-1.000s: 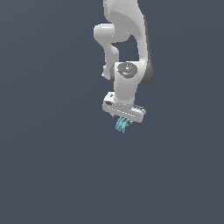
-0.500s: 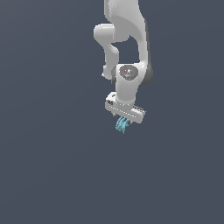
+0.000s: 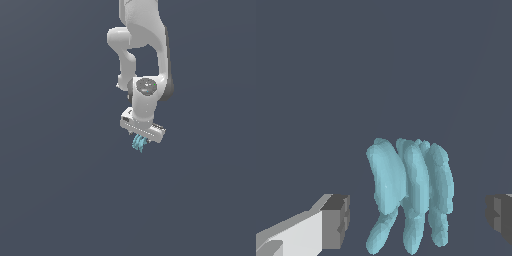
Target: Pick up the object and move it to a goal position.
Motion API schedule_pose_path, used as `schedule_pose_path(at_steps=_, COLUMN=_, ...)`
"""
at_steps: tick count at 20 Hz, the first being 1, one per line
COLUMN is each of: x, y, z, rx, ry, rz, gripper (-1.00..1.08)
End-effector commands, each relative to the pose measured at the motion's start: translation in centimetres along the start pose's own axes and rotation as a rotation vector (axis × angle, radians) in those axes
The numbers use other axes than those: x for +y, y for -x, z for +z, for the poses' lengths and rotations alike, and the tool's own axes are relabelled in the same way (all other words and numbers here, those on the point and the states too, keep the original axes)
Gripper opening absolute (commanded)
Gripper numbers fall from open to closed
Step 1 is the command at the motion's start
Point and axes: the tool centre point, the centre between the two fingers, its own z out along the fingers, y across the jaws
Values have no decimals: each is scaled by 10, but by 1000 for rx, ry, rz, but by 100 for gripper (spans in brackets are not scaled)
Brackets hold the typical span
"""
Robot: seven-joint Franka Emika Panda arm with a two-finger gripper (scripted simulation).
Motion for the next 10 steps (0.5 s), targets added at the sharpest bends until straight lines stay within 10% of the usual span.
schedule_pose_path(at_steps=1, x=1, y=1, z=12, rx=-1, ry=1, rz=1, gripper=100)
schedule_pose_path(at_steps=10, x=0, y=0, z=36, rx=-1, ry=1, rz=3, gripper=100)
